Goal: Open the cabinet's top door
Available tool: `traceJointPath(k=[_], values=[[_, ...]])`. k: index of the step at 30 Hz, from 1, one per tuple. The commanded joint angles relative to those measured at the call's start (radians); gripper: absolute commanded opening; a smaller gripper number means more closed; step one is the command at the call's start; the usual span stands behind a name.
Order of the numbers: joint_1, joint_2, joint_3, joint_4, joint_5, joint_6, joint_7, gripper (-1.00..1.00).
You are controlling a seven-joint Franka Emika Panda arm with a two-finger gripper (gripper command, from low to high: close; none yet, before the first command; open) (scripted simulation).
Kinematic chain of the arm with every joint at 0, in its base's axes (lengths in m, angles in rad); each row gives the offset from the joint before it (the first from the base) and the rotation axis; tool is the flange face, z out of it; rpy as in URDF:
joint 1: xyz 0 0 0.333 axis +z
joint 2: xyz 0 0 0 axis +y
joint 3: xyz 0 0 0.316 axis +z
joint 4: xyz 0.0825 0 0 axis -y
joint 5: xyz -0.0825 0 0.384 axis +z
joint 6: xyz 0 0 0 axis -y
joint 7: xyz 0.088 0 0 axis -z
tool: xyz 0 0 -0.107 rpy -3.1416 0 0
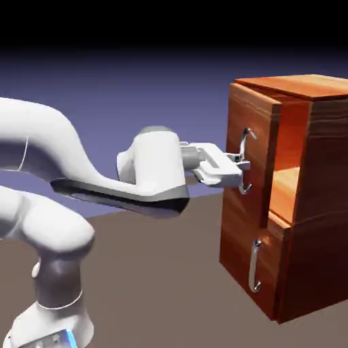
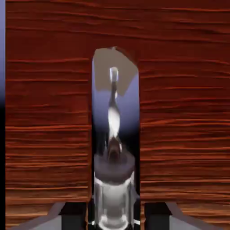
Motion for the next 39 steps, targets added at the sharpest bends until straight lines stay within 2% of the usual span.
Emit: traceJointPath(k=[1, 11, 23, 31, 39], values=[[-0.024, -0.01, 0.033, -0.022, 0.043, -0.019, -0.016, -1.0], [-0.153, -0.124, 0.342, -0.185, 0.478, -0.219, -0.169, -1.0], [-0.104, -0.156, 0.717, -0.24, 1.0, -0.54, -0.263, -1.0], [-0.066, -0.007, 0.998, -0.144, 1.346, -0.829, -0.237, -1.0], [-0.154, 0.273, 1.268, 0.092, 1.624, -1.164, -0.153, -1.0]])
